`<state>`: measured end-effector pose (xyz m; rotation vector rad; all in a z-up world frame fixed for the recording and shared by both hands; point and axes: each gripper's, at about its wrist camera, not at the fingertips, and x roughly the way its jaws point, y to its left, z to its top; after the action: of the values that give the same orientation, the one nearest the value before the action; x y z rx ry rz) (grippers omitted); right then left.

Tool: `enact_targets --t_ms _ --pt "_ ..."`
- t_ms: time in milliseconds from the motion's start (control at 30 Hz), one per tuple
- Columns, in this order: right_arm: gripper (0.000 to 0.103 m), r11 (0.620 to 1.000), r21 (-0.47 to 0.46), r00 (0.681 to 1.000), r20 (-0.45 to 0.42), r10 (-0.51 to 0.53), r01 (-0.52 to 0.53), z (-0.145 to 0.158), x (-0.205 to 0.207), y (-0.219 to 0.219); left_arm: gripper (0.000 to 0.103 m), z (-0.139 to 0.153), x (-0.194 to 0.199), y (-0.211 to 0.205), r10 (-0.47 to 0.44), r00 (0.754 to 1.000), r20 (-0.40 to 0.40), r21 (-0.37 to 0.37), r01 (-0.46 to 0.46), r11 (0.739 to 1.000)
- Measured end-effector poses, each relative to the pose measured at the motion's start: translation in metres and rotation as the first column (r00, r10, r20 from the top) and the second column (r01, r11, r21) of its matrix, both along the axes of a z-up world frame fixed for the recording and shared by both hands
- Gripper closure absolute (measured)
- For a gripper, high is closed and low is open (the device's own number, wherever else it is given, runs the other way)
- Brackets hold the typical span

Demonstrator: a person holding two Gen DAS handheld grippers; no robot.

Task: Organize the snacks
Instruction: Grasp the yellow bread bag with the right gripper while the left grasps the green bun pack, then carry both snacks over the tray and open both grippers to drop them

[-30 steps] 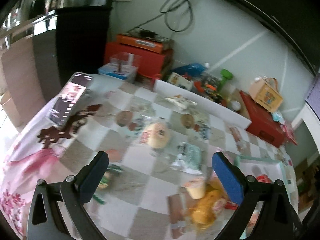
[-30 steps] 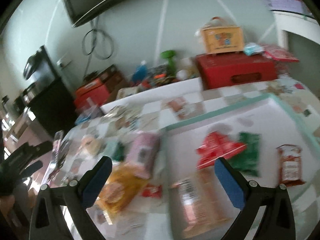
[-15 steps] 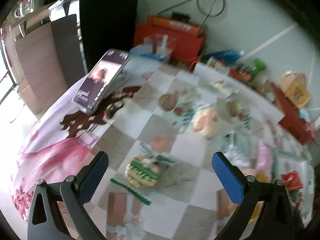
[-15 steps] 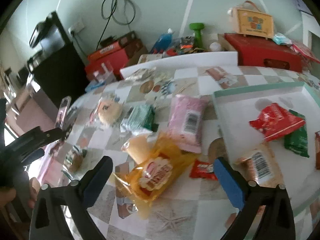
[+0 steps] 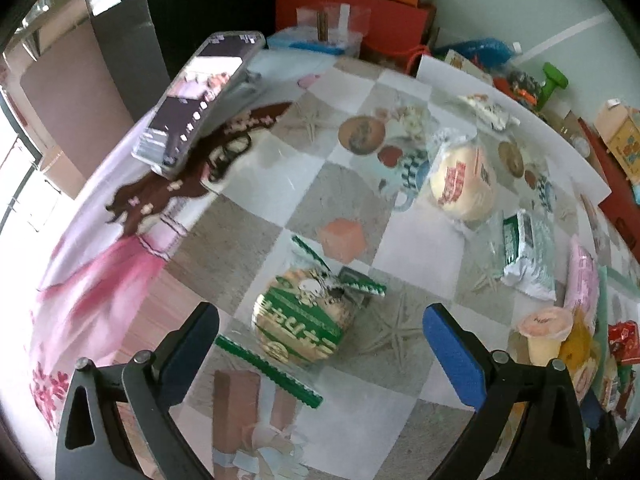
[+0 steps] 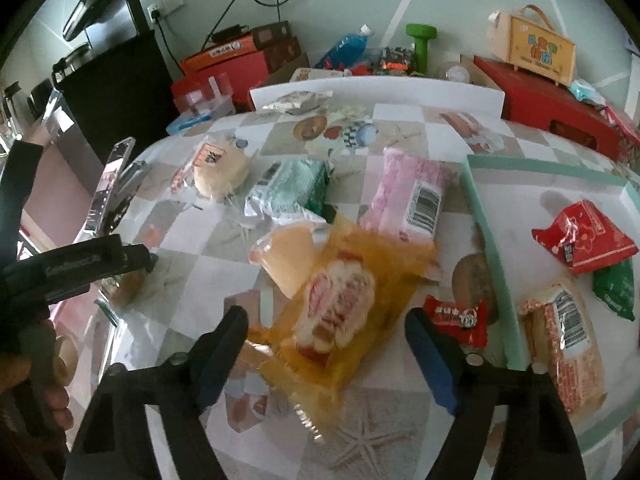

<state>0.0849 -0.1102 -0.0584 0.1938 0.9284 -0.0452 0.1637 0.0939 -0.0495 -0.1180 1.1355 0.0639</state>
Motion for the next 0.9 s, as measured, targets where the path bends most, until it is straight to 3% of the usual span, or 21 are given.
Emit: enact_targets --t_ms 167,233,400,633,900 --pt "0.031 0.999 0.036 1.0 -0.02 -0.012 0.013 -0.001 -0.004 -0.01 0.018 -0.004 -0.001 -0.005 -0.015 1.0 -0.024 0.002 0.016 1.0" --pt "0.032 0.999 0.04 1.0 -0.022 -0.017 0.017 0.0 -0.005 -0.012 0.036 -0.004 -0.002 -0.007 -0.028 0.999 -0.03 -0.015 0.028 1.0" --pt "0.039 0.998 0.061 0.999 -0.016 -0.029 0.03 0.001 -0.006 -0.017 0.055 -0.004 -0.001 -0.016 -0.068 0.997 -0.026 0.011 0.069 0.998" --pt "0.053 0.996 0.078 0.999 0.001 -0.035 0.035 0.006 -0.009 -0.023 0.056 0.002 -0.003 -0.021 -0.103 0.995 -0.008 -0.064 0.102 0.993" --pt "0.058 0.994 0.106 0.998 0.054 -0.035 0.029 0.023 -0.016 -0.029 0.056 0.022 -0.007 -0.029 -0.112 0.992 0.052 -0.091 0.116 0.989"
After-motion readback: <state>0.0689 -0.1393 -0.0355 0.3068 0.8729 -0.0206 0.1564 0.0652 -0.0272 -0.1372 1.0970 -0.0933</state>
